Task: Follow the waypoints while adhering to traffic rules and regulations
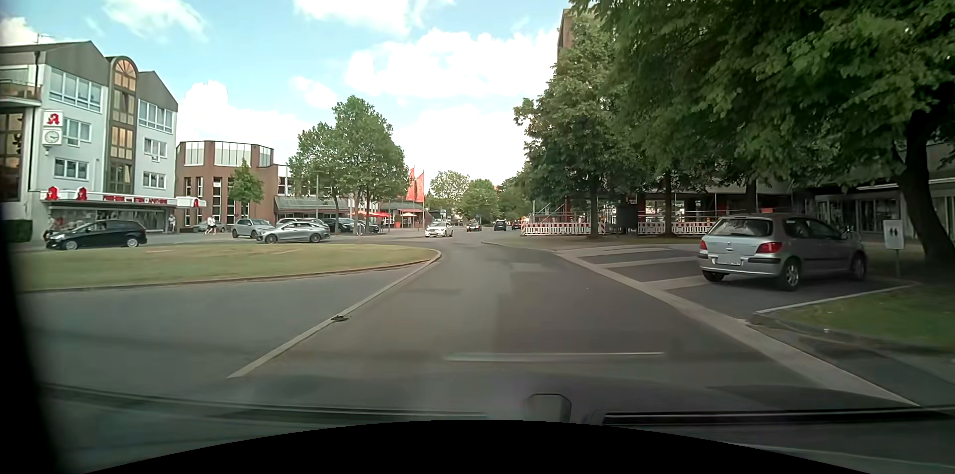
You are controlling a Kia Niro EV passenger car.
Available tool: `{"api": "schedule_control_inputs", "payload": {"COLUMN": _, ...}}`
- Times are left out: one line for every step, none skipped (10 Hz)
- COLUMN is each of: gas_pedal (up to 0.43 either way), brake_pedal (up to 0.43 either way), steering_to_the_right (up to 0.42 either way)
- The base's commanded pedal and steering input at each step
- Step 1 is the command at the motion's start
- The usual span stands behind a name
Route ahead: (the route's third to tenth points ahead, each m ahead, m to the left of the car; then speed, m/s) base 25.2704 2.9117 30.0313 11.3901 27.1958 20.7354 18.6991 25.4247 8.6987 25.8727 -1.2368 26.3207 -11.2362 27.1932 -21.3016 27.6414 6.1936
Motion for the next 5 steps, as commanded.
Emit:
{"api": "schedule_control_inputs", "payload": {"gas_pedal": 0.130, "brake_pedal": 0.006, "steering_to_the_right": 0.005}}
{"api": "schedule_control_inputs", "payload": {"gas_pedal": 0.110, "brake_pedal": 0.006, "steering_to_the_right": 0.005}}
{"api": "schedule_control_inputs", "payload": {"gas_pedal": 0.098, "brake_pedal": 0.006, "steering_to_the_right": 0.005}}
{"api": "schedule_control_inputs", "payload": {"gas_pedal": 0.098, "brake_pedal": 0.006, "steering_to_the_right": 0.004}}
{"api": "schedule_control_inputs", "payload": {"gas_pedal": 0.087, "brake_pedal": 0.006, "steering_to_the_right": 0.004}}
